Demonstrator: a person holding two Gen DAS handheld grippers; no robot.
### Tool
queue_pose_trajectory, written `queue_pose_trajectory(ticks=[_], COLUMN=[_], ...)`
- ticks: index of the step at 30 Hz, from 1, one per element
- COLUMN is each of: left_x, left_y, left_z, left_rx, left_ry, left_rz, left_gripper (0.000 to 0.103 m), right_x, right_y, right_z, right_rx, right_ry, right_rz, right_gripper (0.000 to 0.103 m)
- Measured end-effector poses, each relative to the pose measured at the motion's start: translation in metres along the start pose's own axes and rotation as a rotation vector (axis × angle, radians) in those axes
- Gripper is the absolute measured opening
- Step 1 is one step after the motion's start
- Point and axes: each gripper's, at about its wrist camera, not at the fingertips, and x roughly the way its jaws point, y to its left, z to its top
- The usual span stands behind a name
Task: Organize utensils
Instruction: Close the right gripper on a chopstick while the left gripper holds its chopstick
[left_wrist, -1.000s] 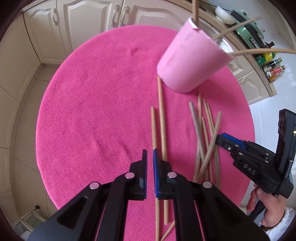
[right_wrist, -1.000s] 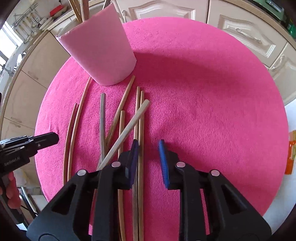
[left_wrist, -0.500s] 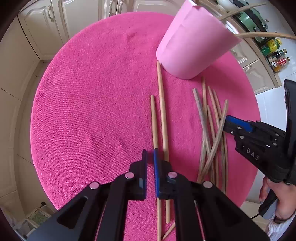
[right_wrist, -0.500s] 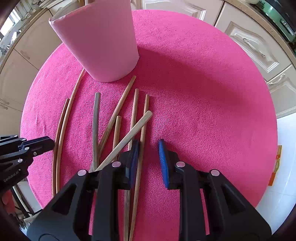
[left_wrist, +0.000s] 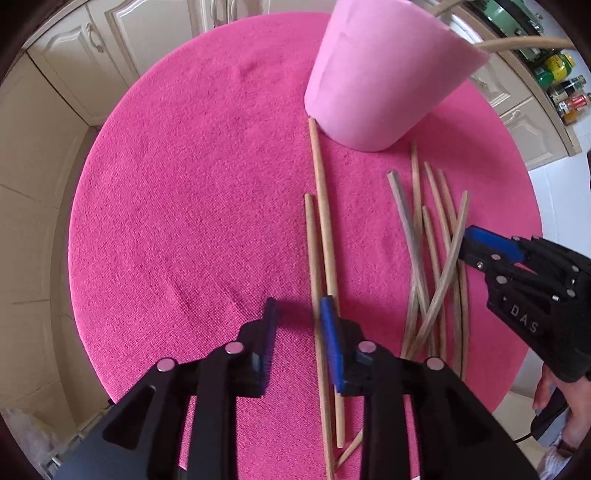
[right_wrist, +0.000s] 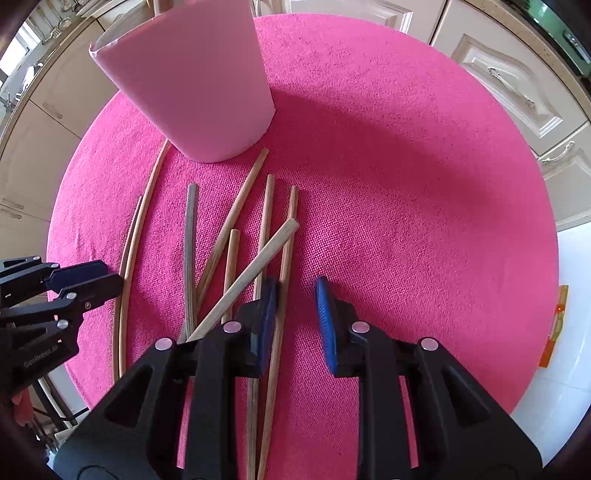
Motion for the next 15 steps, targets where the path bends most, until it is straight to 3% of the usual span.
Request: queue_pose_trajectory(ticks=[7,10,12,15], left_x=[0.009,0.009,0.003,-0.003], left_y=[-0.041,-0.044,-0.034,-0.020], left_z=[0.010,0.009,0.004,0.004], left_rx=[0.101,0.086,0.064,0.004], left_ry=[0.038,0.026,0.008,-0.015], left_rz=[0.143,0.134,0.120,0.053], left_gripper=[0.027,0.023,0.010,0.006], right_x=[0.001,0.000,0.000,0.001], right_y=[0.003,0.000,-0.007,-0.020], right_z=[0.005,0.006,0.004,0.000], right_rx=[-0.007,-0.005,0.011,0.056], right_ry=[0.003,-0.002,-0.009,-0.020], right_rz=[-0.009,-0.002,0.008,0.056], right_gripper=[0.023,0.018,0.009,0.006])
